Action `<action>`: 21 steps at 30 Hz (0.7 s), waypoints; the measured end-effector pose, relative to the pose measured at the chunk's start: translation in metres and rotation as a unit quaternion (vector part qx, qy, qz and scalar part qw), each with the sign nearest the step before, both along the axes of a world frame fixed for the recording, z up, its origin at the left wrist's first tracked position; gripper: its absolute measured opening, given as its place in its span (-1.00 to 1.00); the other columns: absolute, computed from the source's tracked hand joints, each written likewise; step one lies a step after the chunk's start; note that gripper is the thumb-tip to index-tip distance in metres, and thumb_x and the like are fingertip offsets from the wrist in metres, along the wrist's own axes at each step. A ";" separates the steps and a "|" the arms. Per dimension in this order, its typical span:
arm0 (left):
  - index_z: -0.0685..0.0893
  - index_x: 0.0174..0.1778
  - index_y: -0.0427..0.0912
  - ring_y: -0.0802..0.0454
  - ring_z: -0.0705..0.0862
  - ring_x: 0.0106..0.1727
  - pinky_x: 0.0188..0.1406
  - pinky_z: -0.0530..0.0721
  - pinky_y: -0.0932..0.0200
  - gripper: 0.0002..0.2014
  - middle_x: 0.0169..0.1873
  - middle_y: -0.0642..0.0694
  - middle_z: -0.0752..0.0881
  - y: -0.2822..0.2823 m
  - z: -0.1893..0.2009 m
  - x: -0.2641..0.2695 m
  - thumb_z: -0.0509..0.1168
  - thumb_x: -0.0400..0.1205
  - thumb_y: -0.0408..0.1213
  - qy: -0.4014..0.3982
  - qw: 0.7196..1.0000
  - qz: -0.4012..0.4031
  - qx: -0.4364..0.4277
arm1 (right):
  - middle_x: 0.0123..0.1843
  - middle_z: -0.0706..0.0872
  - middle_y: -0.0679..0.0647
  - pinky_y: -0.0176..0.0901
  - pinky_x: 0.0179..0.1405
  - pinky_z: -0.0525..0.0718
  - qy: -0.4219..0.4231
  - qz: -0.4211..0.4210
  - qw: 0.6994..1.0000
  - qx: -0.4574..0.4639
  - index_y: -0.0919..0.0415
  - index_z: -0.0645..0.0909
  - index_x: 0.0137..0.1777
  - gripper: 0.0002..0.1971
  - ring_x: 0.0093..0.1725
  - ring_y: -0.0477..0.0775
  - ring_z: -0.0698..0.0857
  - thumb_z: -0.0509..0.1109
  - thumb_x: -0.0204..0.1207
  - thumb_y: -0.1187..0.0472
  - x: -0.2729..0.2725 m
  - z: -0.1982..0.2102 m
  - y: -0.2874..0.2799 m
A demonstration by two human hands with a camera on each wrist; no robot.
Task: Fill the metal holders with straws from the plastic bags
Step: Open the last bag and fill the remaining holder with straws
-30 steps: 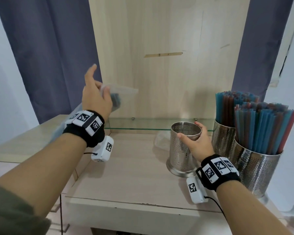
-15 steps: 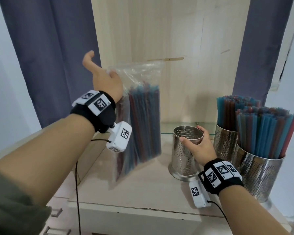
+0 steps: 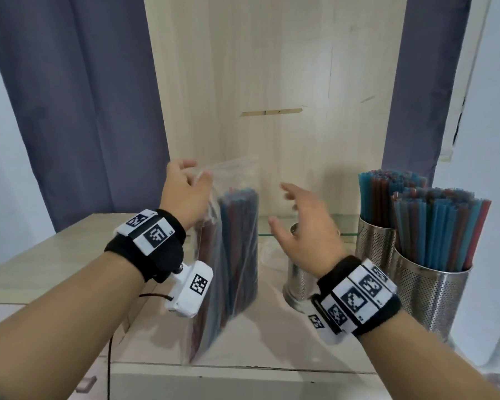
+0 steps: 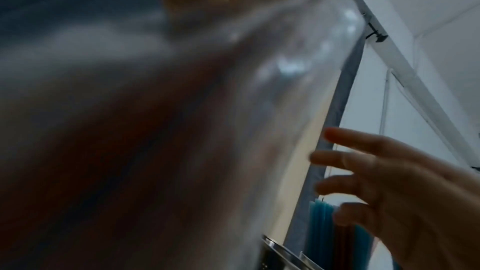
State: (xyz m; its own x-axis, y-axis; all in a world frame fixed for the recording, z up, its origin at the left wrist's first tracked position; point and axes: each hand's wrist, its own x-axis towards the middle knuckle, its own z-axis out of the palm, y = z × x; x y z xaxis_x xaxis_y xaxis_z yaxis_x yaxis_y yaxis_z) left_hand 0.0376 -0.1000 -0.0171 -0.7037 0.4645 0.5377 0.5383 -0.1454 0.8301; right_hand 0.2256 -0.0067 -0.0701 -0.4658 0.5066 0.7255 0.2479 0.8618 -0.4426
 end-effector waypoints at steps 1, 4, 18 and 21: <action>0.51 0.24 -0.16 0.08 0.60 -0.37 -0.26 0.55 0.11 -0.73 -0.14 -0.12 0.71 -0.003 0.000 0.001 0.31 0.67 -0.16 0.008 1.000 -0.016 -0.019 | 0.38 0.56 0.07 -0.06 0.37 0.56 -0.016 0.038 0.999 -0.035 0.14 0.40 0.58 -0.42 0.21 0.00 0.59 0.44 0.59 0.06 -0.009 0.008 -0.007; 0.69 -0.04 -0.19 0.09 0.59 -0.32 -0.25 0.53 0.18 -0.73 -0.30 0.00 0.68 -0.014 -0.001 0.005 0.38 0.61 -0.02 0.036 0.991 -0.060 -0.118 | 0.46 0.41 0.16 -0.21 0.40 0.45 -0.102 0.046 0.986 -0.126 0.06 0.25 0.64 -0.32 0.29 0.14 0.60 0.44 0.59 0.04 -0.037 0.021 -0.009; 0.54 -0.18 0.05 0.27 0.66 -0.11 -0.21 0.49 0.53 -0.85 -0.02 0.10 0.72 -0.021 -0.012 0.017 0.34 0.66 -0.08 0.096 0.981 -0.120 -0.118 | 0.10 0.75 0.10 -0.35 -0.12 0.58 -0.077 0.066 0.988 -0.117 0.08 0.74 0.15 -0.73 -0.17 -0.08 0.71 0.26 0.65 0.37 -0.063 0.037 0.023; 0.61 -0.07 0.02 0.18 0.69 -0.07 -0.10 0.60 0.28 -0.85 -0.07 0.09 0.74 -0.015 -0.010 0.016 0.31 0.66 0.01 0.064 0.986 -0.124 -0.092 | -0.14 0.74 -0.03 -0.54 -0.41 0.43 -0.020 0.112 0.981 -0.155 0.10 0.76 -0.01 -0.74 -0.51 -0.32 0.57 0.24 0.65 0.37 -0.055 0.054 0.014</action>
